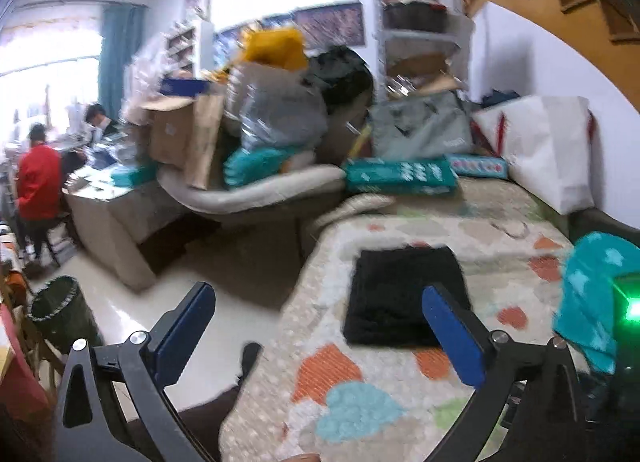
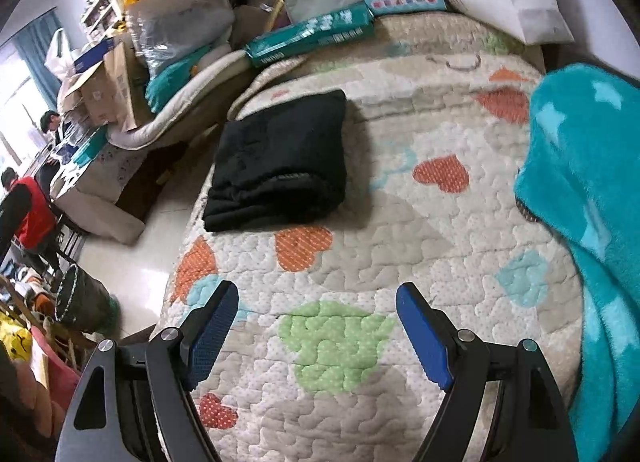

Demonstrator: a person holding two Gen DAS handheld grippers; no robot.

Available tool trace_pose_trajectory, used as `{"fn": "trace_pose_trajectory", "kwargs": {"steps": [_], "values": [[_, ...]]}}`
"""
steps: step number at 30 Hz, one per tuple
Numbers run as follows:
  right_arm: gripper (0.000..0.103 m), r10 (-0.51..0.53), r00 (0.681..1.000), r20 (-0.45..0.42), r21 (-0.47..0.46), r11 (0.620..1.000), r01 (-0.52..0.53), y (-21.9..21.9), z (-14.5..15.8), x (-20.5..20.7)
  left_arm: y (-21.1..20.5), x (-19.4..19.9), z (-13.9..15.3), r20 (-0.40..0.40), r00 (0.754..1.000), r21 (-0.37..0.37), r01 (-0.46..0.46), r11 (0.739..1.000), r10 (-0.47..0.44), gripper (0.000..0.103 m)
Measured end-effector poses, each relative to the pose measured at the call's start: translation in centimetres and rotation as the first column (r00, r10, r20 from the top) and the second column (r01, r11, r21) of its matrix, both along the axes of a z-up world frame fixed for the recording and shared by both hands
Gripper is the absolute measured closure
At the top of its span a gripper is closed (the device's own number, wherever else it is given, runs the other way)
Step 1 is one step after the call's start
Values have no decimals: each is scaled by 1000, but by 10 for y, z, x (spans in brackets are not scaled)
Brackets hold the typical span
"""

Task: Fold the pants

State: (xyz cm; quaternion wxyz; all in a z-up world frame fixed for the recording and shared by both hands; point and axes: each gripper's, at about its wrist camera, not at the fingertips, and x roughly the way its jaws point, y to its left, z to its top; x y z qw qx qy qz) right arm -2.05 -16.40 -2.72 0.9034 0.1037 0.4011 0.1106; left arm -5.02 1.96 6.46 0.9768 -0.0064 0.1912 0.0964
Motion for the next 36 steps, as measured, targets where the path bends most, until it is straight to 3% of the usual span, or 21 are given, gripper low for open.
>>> {"fn": "trace_pose_trajectory", "kwargs": {"steps": [6,12,36], "values": [[16,26,999,46,-88,996,-22,10,1,-15,1,7,-21,-156,988,-78,11,997,-23,0],[15,53,997,50,-109,993,-48,17,0,-17,-1,13,-53,-293,956,-69,-15,997,-6,0],[15,45,999,-1,-155,987,-45,23,-16,-13,6,14,-69,-368,930,-86,-41,995,7,0]]}}
